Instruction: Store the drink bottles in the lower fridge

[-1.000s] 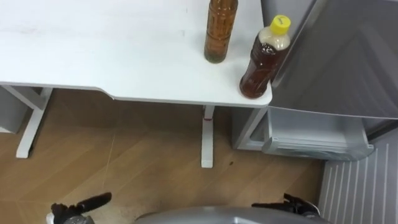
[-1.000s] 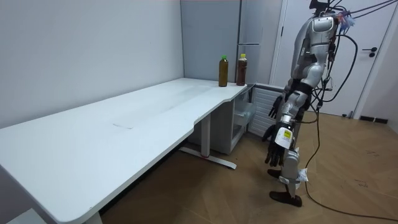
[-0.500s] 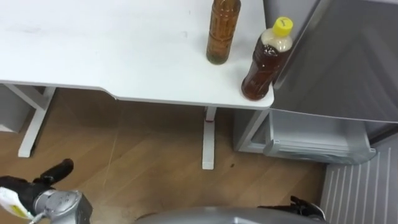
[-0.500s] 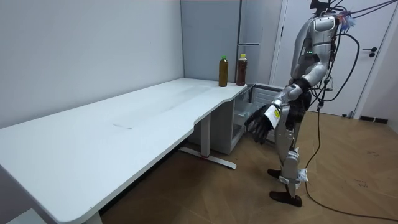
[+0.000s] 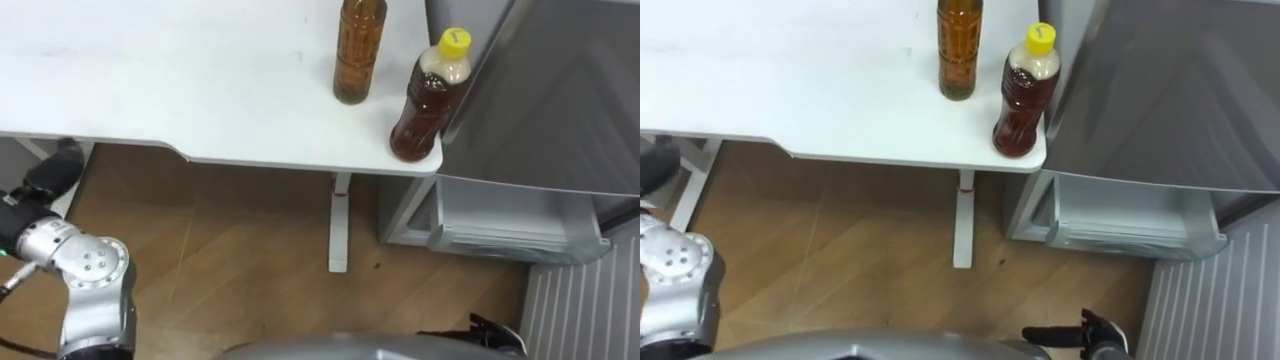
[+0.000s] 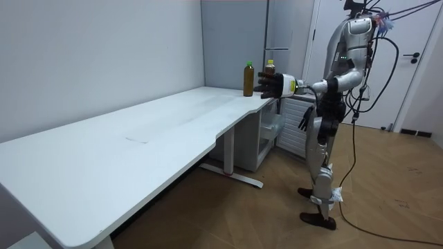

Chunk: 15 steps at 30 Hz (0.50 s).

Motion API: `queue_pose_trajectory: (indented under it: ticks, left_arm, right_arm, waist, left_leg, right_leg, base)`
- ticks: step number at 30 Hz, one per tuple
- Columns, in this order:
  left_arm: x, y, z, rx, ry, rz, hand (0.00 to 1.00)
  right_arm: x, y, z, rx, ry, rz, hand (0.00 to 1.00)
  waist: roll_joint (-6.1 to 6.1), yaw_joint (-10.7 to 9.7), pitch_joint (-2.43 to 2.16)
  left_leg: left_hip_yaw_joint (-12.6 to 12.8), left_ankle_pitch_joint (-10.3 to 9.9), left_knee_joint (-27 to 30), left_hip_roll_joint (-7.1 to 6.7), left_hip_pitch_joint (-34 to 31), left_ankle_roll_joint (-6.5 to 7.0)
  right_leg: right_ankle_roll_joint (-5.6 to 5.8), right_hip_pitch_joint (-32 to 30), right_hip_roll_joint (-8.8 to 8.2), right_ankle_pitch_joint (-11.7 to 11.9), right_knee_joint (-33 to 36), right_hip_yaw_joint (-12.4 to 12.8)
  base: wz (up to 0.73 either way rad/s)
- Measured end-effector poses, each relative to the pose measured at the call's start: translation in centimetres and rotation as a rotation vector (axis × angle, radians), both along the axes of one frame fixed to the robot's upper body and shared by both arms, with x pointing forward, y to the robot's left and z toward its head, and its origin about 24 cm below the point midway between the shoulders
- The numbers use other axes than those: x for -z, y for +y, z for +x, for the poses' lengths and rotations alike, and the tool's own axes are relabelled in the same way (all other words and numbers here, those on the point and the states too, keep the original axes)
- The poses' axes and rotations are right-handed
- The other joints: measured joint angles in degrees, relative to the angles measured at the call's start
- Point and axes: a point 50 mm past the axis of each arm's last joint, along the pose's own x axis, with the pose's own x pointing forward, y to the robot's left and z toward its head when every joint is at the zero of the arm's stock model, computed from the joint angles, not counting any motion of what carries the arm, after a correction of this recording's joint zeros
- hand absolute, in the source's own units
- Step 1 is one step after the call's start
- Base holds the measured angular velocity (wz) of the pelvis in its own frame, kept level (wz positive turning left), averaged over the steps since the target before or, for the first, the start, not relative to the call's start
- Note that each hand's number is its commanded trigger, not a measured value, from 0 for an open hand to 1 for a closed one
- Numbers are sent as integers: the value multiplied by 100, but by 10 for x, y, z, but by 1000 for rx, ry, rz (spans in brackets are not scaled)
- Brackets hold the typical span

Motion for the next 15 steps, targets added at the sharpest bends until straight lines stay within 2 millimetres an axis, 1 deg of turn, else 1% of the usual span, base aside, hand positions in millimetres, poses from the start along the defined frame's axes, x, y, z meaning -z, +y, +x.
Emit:
queue_pose_trajectory:
  ticks: [1, 2, 3, 4, 5, 6, 7, 9, 11, 15]
  left_arm:
    - [-7, -2, 3, 29, -24, 12, 0]
    - [-15, -6, 6, 63, -60, 22, 0]
    - [-20, -9, 8, 81, -81, 26, 0]
    - [-30, -15, 11, 123, -117, 47, 0]
    - [-38, -21, 14, 165, -140, 73, 0]
    - [-41, -23, 15, 183, -149, 84, 0]
    - [-47, -28, 17, 227, -169, 99, 0]
    - [-55, -36, 20, 288, -197, 107, 0]
    - [-65, -48, 28, 362, -238, 121, 0]
    - [-70, -62, 33, 466, -251, 123, 0]
  right_arm:
    - [0, 1, 0, 1, -3, 1, 0]
    - [0, 0, 1, 7, -8, 2, 0]
    - [0, 0, 1, 11, -8, 3, 0]
    - [0, 0, 4, 18, -14, 5, 0]
    - [0, 0, 2, 24, -7, 5, 0]
    - [0, 0, 2, 24, -7, 5, 0]
    - [0, 0, 4, 21, -13, 7, 0]
    - [0, 0, 6, 7, -22, 13, 0]
    - [-1, 1, 10, -1, -30, 18, 0]
    - [-1, 2, 15, -16, -49, 18, 0]
  waist:
    - [-11, 1, 22]
    - [9, -1, 53]
    - [1, -2, 49]
    - [-13, -28, 54]
    - [-11, -45, 55]
    - [-13, -63, 52]
    - [-7, -109, 60]
    - [-3, -178, 59]
    - [-25, -275, 68]
    - [-53, -329, 71]
  left_leg:
    - [1, 0, 1, 12, -14, 0]
    - [0, 0, 5, 18, -64, 0]
    - [-3, 0, 11, 16, -97, 0]
    - [-6, 0, 16, 13, -127, 0]
    - [-7, 0, 17, 3, -133, 0]
    - [-6, 0, 17, 1, -133, 0]
    - [-3, 0, 16, -3, -133, 0]
    - [-4, 1, 18, 2, -154, -1]
    - [-10, 3, 28, 0, -199, -3]
    - [13, 4, 38, -7, -203, -2]
  right_leg:
    - [1, -14, -2, -1, 0, 6]
    - [1, -56, -3, -1, -2, 1]
    - [1, -87, -5, -1, -1, 1]
    - [1, -116, -6, 0, 4, 2]
    - [1, -119, -4, 0, 4, 2]
    - [1, -117, -2, -1, 4, 3]
    - [1, -119, 4, -1, 3, 10]
    - [0, -135, 10, -1, 2, 6]
    - [0, -171, 7, -1, 3, 16]
    - [1, -196, 1, -2, 3, 36]
  base:
    - [0]
    - [0]
    - [0]
    - [0]
    - [0]
    - [0]
    - [0]
    - [0]
    - [0]
    - [-5]
